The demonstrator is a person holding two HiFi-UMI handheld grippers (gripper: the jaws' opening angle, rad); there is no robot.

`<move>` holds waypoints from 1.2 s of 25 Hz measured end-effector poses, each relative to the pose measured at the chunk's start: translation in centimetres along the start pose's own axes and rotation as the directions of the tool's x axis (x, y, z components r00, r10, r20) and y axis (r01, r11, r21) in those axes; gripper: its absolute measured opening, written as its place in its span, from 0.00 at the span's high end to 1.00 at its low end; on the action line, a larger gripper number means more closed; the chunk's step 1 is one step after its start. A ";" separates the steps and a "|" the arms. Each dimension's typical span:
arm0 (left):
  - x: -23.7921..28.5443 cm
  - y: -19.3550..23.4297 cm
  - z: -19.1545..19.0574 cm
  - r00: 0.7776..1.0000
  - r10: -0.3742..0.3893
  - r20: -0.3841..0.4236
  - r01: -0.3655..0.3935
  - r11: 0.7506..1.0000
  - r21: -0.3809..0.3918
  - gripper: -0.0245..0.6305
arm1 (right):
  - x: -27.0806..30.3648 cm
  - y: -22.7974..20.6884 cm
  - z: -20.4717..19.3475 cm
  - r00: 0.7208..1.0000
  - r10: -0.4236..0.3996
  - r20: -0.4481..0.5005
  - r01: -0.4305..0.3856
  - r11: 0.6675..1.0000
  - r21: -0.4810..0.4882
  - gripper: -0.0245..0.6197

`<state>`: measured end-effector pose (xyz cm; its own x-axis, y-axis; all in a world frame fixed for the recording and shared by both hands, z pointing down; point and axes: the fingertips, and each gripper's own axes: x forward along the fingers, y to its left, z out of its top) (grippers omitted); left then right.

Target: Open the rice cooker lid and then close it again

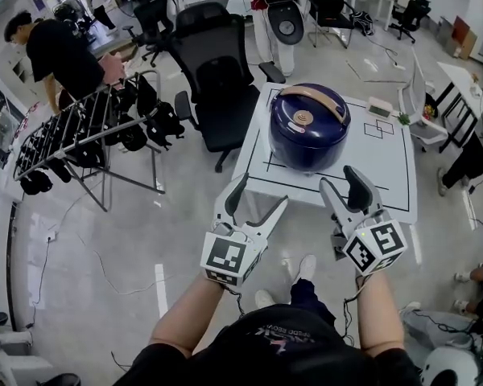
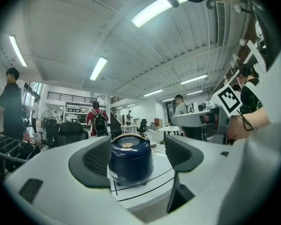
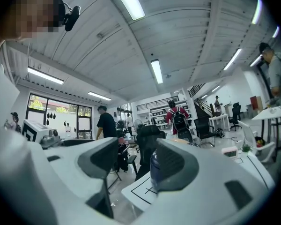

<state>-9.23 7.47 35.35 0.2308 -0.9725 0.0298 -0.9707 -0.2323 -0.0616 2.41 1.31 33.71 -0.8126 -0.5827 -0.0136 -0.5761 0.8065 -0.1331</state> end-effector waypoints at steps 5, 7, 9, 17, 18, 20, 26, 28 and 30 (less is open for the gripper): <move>2.2 0.5 0.1 1.000 0.013 -0.004 -0.013 1.000 0.011 0.43 | 1.6 -2.2 0.3 1.000 0.014 0.000 -0.014 1.000 0.007 0.59; 3.5 0.8 0.2 1.000 0.024 -0.005 -0.024 1.000 0.009 0.43 | 2.3 -3.3 0.4 1.000 0.022 -0.001 -0.022 1.000 0.011 0.59; 4.9 0.9 0.3 1.000 0.030 -0.005 -0.030 0.999 0.012 0.43 | 3.0 -4.6 0.4 1.000 0.028 -0.003 -0.028 1.000 0.014 0.59; 11.6 1.0 0.2 0.999 0.040 -0.027 -0.039 0.999 0.014 0.43 | 5.6 -10.9 0.9 0.999 0.032 -0.005 -0.032 0.999 0.040 0.59; 12.5 0.9 0.2 0.999 0.040 -0.029 -0.040 0.999 0.016 0.43 | 5.8 -11.7 1.0 0.999 0.032 -0.005 -0.032 0.999 0.042 0.59; 14.4 0.6 0.2 0.999 0.037 -0.033 -0.036 0.999 0.023 0.43 | 6.3 -13.5 1.1 1.000 0.030 -0.003 -0.030 0.998 0.049 0.59; 19.3 -0.3 0.1 0.998 0.032 -0.049 -0.029 0.998 0.048 0.43 | 7.2 -18.6 1.3 1.000 0.026 0.009 -0.027 0.997 0.071 0.59; 20.8 -0.6 0.0 0.998 0.034 -0.054 -0.031 0.998 0.057 0.43 | 7.5 -20.1 1.2 1.000 0.029 0.007 -0.030 0.996 0.079 0.59; 22.2 -0.8 -0.1 0.997 0.041 -0.059 -0.037 0.997 0.068 0.43 | 7.8 -21.5 1.0 0.999 0.036 0.003 -0.036 0.996 0.085 0.59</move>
<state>-3.30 -13.95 36.11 0.1861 -0.9788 0.0858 -0.9719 -0.1962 -0.1304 8.57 -20.70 35.44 -0.8327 -0.5533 -0.0213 -0.5365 0.8157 -0.2163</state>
